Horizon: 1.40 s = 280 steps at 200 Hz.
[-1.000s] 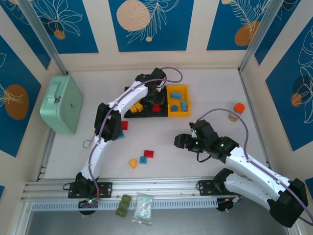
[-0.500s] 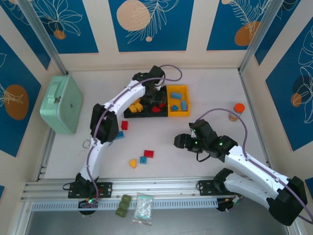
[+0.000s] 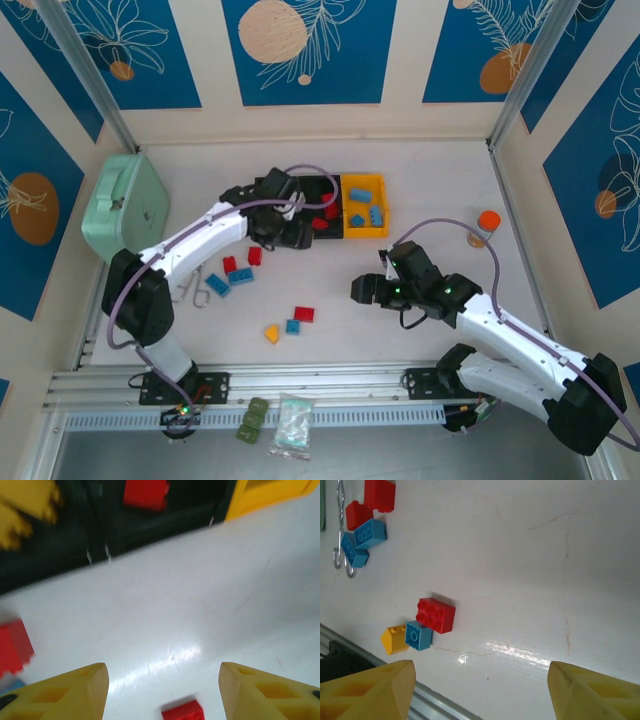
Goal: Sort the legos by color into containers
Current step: Place the lego in the container, then pick up the lego from the middle-left of the table.
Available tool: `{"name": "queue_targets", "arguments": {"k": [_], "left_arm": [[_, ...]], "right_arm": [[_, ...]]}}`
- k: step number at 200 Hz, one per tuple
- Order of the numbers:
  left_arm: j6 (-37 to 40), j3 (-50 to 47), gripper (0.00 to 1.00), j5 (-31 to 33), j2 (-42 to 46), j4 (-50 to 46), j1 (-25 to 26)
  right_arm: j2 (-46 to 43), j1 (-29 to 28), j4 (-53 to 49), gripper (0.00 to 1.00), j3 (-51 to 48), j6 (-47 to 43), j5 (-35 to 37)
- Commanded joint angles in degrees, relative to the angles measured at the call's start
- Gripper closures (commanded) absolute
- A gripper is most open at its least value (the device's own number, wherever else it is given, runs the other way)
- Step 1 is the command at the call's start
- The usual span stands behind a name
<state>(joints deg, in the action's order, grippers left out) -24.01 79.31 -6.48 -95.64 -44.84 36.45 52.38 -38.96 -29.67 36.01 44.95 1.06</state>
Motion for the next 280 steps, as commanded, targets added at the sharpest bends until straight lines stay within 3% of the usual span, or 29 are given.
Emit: {"name": "queue_targets", "arguments": {"k": [1, 56, 69, 160, 216, 264, 280], "left_arm": [[-3.8, -7.1, 0.36, -3.0, 3.9, 3.1, 1.4], [-10.2, -19.4, 0.23, -4.0, 8.3, 7.3, 5.7], [-11.2, -20.4, 0.13, -3.6, 8.4, 6.5, 6.5], [-17.3, -22.2, 0.12, -2.6, 1.8, 9.3, 14.5], [-17.6, -20.0, 0.26, 0.7, -3.4, 7.0, 16.7], [-16.0, -17.7, 0.54, 2.0, -3.0, 6.3, 16.6], [-15.2, -16.6, 0.55, 1.9, -2.8, 6.2, 16.1]], "right_arm": [[0.6, -1.6, -1.1, 0.29, 3.2, -4.6, -3.8], [-0.6, -9.0, -0.2, 0.21, 2.2, -6.3, -4.3], [-0.6, -9.7, -0.3, 0.21, 1.7, -5.9, -3.9], [-6.1, -9.1, -1.6, 0.22, -1.9, -3.7, -2.5], [-6.9, -8.9, -0.3, 0.22, -3.4, -2.9, -2.6], [-7.4, -8.8, 0.1, 0.23, -3.8, -2.5, -2.4], [-7.9, -8.8, -0.4, 0.23, -3.6, -2.6, -2.0]]}}
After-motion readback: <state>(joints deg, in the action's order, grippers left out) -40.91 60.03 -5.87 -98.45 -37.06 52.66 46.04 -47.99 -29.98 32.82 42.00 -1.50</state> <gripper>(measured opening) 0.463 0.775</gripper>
